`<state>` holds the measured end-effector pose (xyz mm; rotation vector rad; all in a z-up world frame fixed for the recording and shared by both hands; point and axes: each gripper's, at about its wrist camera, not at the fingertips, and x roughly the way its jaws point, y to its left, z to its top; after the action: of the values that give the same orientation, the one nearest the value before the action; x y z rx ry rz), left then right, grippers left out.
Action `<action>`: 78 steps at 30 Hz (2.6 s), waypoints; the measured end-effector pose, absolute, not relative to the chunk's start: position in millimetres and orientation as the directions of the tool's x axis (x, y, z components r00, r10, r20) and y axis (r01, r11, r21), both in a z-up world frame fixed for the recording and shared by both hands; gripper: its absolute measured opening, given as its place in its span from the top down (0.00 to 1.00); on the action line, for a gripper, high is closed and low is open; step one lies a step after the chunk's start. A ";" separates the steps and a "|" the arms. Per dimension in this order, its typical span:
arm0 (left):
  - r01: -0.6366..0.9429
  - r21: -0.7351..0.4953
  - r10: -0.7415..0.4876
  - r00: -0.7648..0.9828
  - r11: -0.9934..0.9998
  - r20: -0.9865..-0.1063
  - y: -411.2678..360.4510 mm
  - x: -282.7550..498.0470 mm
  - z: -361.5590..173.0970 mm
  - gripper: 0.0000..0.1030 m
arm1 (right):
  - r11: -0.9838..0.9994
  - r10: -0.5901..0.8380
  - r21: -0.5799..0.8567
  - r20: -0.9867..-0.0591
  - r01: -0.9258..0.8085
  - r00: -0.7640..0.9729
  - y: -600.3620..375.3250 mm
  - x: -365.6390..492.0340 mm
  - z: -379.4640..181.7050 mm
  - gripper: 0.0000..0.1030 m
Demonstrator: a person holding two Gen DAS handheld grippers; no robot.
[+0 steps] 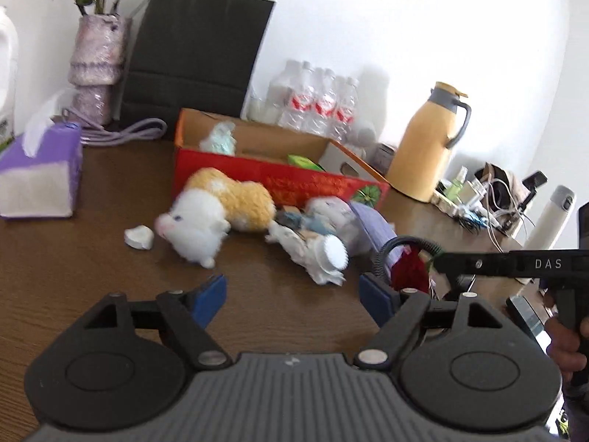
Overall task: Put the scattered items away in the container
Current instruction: 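Grasp the black braided cable with the left tool while the right tool grasps the red flower, then carry the cable and flower into the box and open both tools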
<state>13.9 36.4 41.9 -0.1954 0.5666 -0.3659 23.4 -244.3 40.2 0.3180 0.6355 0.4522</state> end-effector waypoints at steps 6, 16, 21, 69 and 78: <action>0.333 -0.317 -0.454 0.744 0.888 -0.490 26.0 7.2 33.4 0.21 | 0.839 0.511 0.461 -0.482 -0.290 0.711 -247.6 16.0 23.6 0.87; 0.338 -0.245 -0.417 0.698 0.909 -0.582 -12.4 20.5 20.2 0.47 | 0.835 0.550 0.319 -0.479 -0.448 0.684 -214.5 -5.9 16.6 0.88; 0.296 -0.227 -0.373 0.701 0.928 -0.607 -8.7 20.6 14.1 0.87 | 0.811 0.585 0.323 -0.457 -0.488 0.670 -217.5 -16.5 22.0 0.83; 0.329 -0.048 -0.319 0.856 0.943 -0.406 -8.6 73.8 143.5 0.81 | 0.960 0.257 -0.024 -0.314 -0.278 0.914 -244.5 30.8 97.7 0.66; 0.266 0.046 -0.191 0.792 0.963 -0.580 -28.9 280.0 150.1 0.80 | 0.948 0.306 0.036 -0.377 -0.316 0.874 -268.9 210.3 168.8 0.66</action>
<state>280.0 -28.9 150.1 0.1274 0.6096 -0.2470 210.3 -268.9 168.8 -0.0272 0.3890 0.3246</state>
